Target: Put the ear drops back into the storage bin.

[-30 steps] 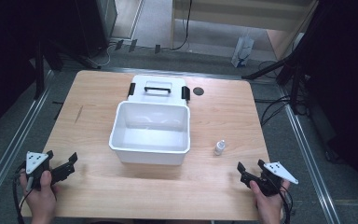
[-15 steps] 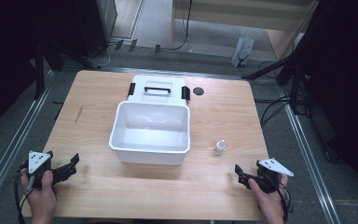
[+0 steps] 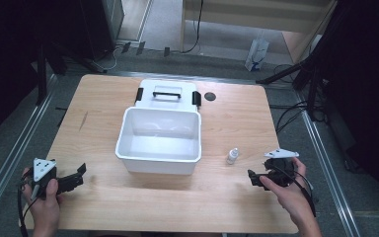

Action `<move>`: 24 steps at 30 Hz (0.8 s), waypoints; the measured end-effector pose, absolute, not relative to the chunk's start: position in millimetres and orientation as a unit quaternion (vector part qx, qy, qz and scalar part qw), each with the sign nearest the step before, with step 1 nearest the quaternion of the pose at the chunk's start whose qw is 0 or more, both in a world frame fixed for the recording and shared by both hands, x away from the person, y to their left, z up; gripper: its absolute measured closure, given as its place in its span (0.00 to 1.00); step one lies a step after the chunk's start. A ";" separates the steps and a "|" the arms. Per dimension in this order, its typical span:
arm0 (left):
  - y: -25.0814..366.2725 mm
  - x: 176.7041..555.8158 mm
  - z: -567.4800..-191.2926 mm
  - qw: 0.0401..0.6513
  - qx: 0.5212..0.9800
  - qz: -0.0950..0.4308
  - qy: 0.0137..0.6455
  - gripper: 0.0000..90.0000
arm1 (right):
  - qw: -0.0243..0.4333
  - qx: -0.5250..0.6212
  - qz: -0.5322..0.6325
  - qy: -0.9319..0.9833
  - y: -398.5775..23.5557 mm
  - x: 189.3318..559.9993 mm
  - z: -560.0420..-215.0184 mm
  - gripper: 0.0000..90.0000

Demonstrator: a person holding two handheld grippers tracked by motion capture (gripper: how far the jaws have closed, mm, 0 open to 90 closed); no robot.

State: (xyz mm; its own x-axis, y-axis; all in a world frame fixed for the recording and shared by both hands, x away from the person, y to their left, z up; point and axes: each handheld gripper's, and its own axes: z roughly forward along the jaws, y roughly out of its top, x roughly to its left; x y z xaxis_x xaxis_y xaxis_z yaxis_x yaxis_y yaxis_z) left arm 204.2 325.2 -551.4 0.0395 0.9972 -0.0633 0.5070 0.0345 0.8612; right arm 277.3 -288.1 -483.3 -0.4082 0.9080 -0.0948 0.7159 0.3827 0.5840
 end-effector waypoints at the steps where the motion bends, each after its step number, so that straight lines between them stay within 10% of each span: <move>1: 325.3 204.2 -551.4 0.378 0.614 0.325 0.612 0.00 | 0.203 0.500 0.222 0.812 -286.4 279.6 -481.8 0.09; 24: 324.6 204.6 -551.6 0.377 0.620 0.325 0.607 0.00 | 0.113 0.465 0.083 0.874 -250.9 322.5 -460.8 0.10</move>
